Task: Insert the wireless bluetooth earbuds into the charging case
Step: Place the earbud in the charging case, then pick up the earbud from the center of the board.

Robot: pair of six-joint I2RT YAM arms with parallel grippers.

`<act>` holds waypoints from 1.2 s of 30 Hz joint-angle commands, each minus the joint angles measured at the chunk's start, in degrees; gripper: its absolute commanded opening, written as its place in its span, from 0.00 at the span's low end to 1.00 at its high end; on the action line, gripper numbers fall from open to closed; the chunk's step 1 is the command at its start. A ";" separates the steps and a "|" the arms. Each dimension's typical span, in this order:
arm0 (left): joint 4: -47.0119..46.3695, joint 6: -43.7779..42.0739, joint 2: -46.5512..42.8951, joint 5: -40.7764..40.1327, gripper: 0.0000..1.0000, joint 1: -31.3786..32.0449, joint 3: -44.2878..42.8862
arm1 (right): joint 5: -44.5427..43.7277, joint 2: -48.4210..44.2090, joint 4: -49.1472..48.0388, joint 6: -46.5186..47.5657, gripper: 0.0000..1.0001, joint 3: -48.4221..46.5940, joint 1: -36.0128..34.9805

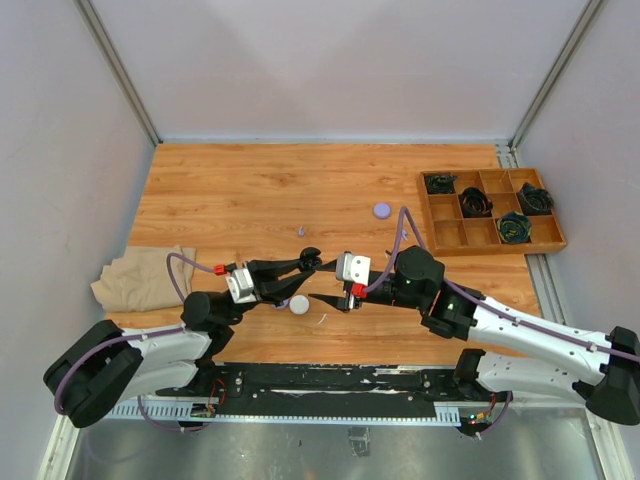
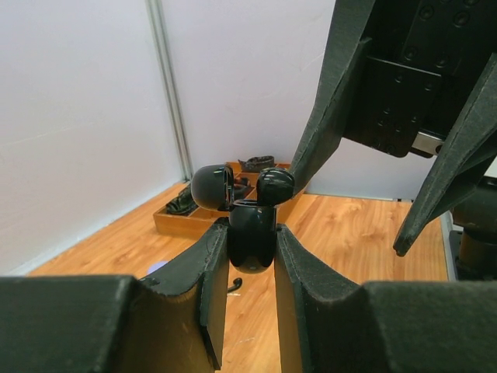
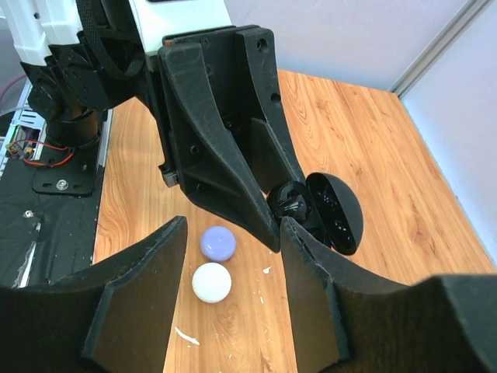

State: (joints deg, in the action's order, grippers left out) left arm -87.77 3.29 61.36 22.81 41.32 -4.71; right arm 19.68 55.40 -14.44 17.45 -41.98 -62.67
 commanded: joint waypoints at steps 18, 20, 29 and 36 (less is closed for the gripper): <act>-10.67 -1.65 0.47 -3.13 0.00 -0.19 1.14 | -3.01 1.45 7.72 -1.55 0.56 -7.11 -1.50; -10.45 -2.20 0.11 -4.37 0.00 -0.19 1.88 | -4.97 1.24 12.69 -2.58 0.56 -9.20 -1.49; -7.68 -6.55 -2.73 -5.67 0.00 -0.19 3.60 | -20.35 0.14 31.05 -8.92 0.58 -13.06 -1.08; -5.72 -10.13 -4.03 -6.26 0.00 -0.19 4.80 | -24.37 2.60 37.81 -13.85 0.58 -13.42 5.57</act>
State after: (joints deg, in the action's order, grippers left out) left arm -87.74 -3.27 58.30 17.76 41.32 -1.06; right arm -0.01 56.73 17.23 8.25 -53.82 -61.32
